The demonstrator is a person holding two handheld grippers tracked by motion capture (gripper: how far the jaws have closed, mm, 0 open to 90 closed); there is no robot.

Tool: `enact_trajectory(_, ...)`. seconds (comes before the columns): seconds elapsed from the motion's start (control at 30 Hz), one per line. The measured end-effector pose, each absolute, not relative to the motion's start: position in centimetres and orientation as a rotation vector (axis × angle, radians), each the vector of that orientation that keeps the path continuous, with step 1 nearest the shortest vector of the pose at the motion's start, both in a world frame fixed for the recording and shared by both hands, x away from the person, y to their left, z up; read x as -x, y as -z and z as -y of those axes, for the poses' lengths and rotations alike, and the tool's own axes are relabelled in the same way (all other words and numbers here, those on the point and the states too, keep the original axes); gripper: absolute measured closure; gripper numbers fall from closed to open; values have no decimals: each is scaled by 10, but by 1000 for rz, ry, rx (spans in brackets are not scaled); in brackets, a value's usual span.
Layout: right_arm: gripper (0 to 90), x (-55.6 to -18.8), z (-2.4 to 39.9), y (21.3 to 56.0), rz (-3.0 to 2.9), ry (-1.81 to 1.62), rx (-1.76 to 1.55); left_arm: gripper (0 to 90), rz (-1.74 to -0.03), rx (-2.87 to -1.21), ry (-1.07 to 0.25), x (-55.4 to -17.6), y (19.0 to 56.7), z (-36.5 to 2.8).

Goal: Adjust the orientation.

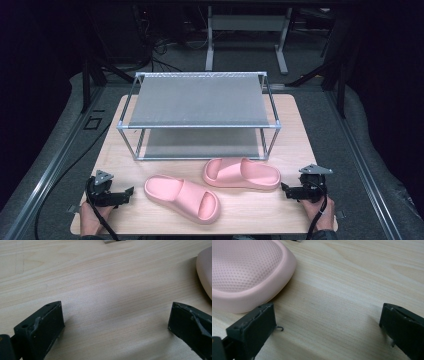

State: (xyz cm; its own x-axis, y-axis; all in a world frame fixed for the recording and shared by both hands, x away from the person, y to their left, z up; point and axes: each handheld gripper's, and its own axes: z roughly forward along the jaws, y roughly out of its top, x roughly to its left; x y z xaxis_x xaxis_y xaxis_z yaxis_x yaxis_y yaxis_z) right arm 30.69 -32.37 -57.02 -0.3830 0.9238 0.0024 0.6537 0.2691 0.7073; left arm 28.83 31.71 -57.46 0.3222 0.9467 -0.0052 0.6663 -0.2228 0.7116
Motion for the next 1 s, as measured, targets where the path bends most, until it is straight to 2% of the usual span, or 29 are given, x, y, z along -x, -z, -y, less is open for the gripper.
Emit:
enact_trajectory(0.3, 9, -307, 324, 570, -2141, -891, -1419, 0, -1415, -1993, -578, -288, 573, -319)
enact_trajectory(0.57, 10, -307, 324, 570, -2142, -893, -1418, 0, -1339, -2010, -588, -278, 537, -318)
enact_trajectory(0.8, 10, -307, 324, 570, -2141, -893, -1419, 0, -1208, -2103, -560, -278, 499, -296)
enact_trajectory(1.0, 12, -307, 324, 570, -2144, -894, -1416, 0, -1060, -2270, -458, -282, 479, -255)
